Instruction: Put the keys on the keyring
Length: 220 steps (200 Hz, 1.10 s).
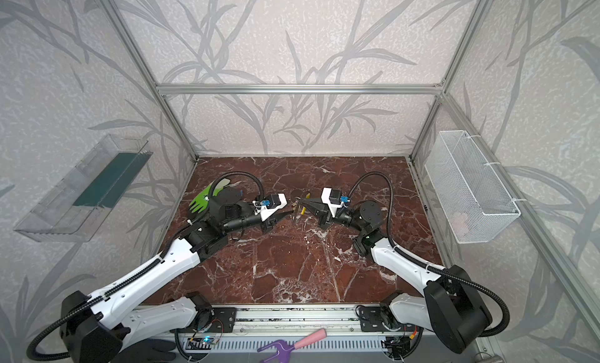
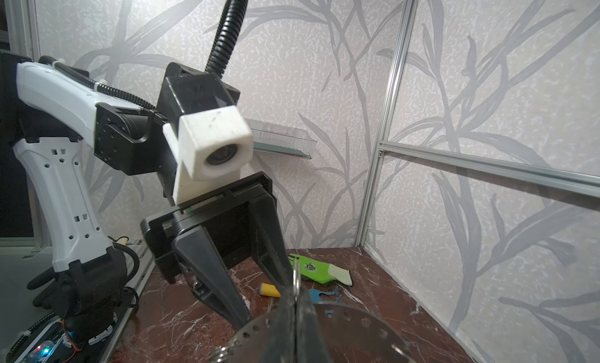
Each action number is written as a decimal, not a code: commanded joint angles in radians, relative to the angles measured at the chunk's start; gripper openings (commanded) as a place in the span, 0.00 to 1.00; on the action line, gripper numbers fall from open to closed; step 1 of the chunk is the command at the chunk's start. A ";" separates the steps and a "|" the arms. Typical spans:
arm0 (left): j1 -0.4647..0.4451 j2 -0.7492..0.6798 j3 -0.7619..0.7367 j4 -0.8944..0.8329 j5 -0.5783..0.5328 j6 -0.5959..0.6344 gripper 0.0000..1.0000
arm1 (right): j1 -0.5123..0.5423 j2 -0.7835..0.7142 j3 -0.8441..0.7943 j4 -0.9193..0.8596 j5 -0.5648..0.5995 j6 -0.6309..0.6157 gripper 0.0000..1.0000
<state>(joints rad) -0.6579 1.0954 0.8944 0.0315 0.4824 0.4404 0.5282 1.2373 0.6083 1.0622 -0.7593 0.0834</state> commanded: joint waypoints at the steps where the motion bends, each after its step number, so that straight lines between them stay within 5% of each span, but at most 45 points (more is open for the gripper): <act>1: 0.004 0.000 -0.009 0.057 0.005 -0.024 0.36 | -0.004 -0.018 -0.001 0.049 0.006 0.012 0.00; 87: -0.001 0.045 0.035 0.005 0.096 -0.014 0.26 | -0.005 -0.006 0.007 0.070 -0.006 0.024 0.00; 142: -0.003 0.070 0.074 -0.009 0.116 0.020 0.08 | -0.005 0.014 0.007 0.098 -0.038 0.052 0.00; 220: -0.006 0.115 0.168 -0.151 0.174 0.091 0.00 | -0.015 0.039 0.007 0.157 -0.061 0.097 0.00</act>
<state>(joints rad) -0.6567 1.1965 1.0042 -0.0536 0.5968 0.4843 0.5209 1.2644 0.6083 1.1515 -0.8051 0.1562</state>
